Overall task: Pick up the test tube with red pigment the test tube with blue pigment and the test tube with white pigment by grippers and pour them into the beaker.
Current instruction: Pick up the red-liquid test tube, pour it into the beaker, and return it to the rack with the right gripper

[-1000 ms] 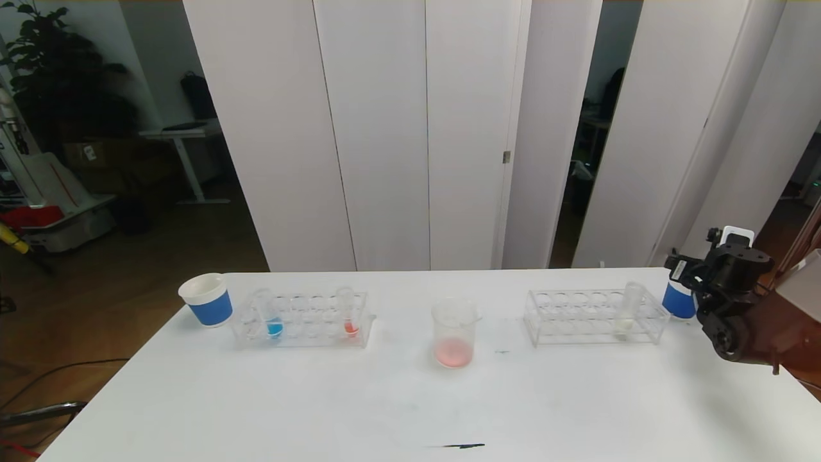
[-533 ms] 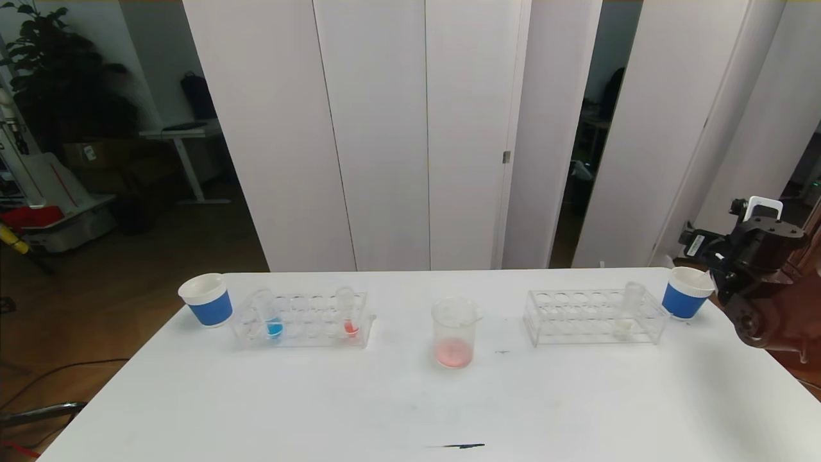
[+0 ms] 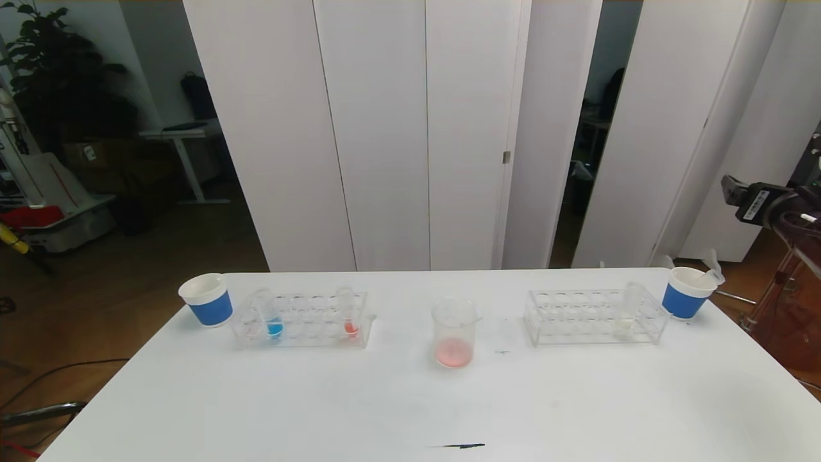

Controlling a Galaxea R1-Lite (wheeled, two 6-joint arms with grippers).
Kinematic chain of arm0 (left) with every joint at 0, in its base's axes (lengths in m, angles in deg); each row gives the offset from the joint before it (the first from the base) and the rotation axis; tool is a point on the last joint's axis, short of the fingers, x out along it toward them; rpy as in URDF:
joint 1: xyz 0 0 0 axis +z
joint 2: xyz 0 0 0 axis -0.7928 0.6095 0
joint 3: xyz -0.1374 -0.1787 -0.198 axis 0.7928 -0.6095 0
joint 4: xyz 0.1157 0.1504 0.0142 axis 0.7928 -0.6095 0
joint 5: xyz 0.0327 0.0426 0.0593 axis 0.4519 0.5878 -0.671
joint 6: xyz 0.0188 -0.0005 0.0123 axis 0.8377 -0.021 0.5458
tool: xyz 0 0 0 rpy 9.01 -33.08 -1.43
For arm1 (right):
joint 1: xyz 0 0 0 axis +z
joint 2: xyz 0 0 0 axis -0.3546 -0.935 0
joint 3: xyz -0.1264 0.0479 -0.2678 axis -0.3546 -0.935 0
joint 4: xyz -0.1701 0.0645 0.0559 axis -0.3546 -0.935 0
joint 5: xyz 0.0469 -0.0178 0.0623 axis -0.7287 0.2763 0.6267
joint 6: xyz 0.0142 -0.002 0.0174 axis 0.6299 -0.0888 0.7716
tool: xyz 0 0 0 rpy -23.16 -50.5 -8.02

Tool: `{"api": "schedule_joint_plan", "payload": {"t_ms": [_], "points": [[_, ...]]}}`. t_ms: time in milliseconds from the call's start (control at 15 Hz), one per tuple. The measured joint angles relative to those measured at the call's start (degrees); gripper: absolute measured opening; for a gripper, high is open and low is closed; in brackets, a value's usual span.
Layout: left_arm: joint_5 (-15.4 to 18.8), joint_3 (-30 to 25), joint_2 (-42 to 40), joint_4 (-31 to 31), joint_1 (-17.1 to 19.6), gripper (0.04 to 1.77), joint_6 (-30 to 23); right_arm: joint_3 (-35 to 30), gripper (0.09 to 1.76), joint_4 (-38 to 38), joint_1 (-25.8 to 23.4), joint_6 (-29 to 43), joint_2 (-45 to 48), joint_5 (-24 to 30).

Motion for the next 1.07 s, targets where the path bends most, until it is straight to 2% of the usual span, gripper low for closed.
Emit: {"api": "schedule_joint_plan", "payload": {"t_ms": [467,667,933,1067], "points": [[0.0,0.0,0.0,0.0,0.0,1.74,0.0,-16.81,1.75,-9.57,0.62,-0.9,35.21,9.18],[-0.02,0.0,0.0,0.0,0.0,1.74,0.0,-22.41,1.75,-20.76,0.84,-1.35,53.04,11.37],[0.0,-0.02,0.0,-0.02,0.0,1.74,0.0,-27.72,1.75,-42.7,1.73,-1.88,75.83,12.06],[-0.02,0.0,0.0,0.0,0.0,1.74,0.0,-31.84,1.75,-46.92,2.39,-1.88,82.4,11.29]]}}
